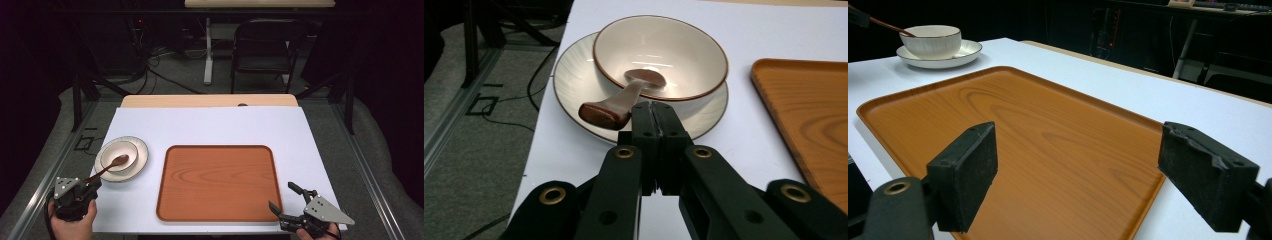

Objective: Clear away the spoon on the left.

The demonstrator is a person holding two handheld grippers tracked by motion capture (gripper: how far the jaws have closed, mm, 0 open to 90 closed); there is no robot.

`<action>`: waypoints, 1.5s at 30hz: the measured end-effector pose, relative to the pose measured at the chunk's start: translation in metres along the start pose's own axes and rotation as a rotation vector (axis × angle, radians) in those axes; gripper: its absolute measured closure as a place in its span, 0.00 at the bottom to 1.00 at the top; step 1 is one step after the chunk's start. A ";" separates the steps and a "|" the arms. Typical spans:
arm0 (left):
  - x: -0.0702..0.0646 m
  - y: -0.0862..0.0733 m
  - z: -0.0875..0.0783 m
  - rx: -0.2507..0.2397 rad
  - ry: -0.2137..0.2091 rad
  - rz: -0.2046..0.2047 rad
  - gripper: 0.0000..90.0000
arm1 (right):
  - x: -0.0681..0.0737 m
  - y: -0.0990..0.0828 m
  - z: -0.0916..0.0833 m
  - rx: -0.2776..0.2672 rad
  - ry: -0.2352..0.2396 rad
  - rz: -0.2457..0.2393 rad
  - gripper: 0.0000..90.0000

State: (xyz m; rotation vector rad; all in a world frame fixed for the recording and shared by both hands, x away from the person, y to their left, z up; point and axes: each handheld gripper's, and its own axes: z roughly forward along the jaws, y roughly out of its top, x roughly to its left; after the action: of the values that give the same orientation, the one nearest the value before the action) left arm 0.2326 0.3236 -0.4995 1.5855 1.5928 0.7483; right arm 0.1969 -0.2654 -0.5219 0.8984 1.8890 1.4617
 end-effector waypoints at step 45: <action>0.047 0.042 0.042 -0.010 0.124 -0.080 0.97 | 0.001 0.000 0.002 0.005 0.002 0.001 0.17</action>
State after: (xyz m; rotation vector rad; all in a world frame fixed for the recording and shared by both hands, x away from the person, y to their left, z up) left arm 0.2934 0.3688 -0.4927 1.4844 1.7279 0.8234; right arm 0.1971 -0.2634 -0.5227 0.9001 1.8951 1.4598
